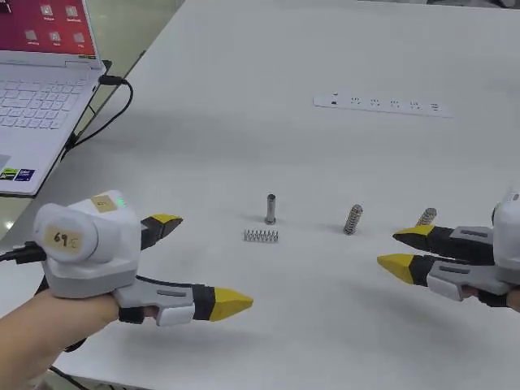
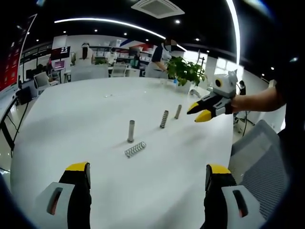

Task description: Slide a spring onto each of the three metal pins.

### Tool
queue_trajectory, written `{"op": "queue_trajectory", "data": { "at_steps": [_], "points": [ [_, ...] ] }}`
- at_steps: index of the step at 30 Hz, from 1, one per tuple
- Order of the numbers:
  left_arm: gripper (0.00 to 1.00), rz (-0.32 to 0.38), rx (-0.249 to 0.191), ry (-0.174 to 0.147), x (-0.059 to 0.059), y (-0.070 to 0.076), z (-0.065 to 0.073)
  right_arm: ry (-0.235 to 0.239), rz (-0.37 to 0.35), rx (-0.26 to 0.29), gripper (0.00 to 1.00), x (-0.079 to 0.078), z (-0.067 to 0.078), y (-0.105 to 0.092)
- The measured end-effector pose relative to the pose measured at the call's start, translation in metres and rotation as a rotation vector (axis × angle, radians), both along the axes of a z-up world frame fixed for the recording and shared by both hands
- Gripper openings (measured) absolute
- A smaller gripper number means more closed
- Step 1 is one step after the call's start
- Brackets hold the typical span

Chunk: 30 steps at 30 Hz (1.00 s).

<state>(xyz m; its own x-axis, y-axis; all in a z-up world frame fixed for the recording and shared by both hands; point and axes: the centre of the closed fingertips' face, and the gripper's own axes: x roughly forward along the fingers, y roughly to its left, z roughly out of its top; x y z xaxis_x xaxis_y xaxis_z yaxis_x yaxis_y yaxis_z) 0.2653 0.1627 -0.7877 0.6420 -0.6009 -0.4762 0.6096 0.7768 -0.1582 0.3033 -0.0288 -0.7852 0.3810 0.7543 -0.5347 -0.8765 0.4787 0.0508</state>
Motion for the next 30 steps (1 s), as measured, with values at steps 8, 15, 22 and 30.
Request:
{"op": "queue_trajectory", "data": {
  "at_steps": [8, 15, 22, 30],
  "points": [
    [0.98, -0.006, -0.001, 0.004, -0.001, 0.000, 0.000, 0.002, 0.033, -0.004, 0.23, 0.002, -0.001, 0.011],
    [0.98, -0.009, -0.004, 0.005, -0.002, 0.001, 0.002, -0.023, 0.085, -0.010, 0.23, 0.007, 0.006, 0.033],
    [0.98, -0.021, -0.006, 0.014, -0.003, -0.002, 0.001, -0.051, 0.162, -0.018, 0.21, 0.008, 0.011, 0.062],
    [0.98, -0.020, -0.006, 0.015, -0.004, -0.002, 0.000, -0.073, 0.235, -0.029, 0.21, 0.012, 0.011, 0.099]
  ]
}}
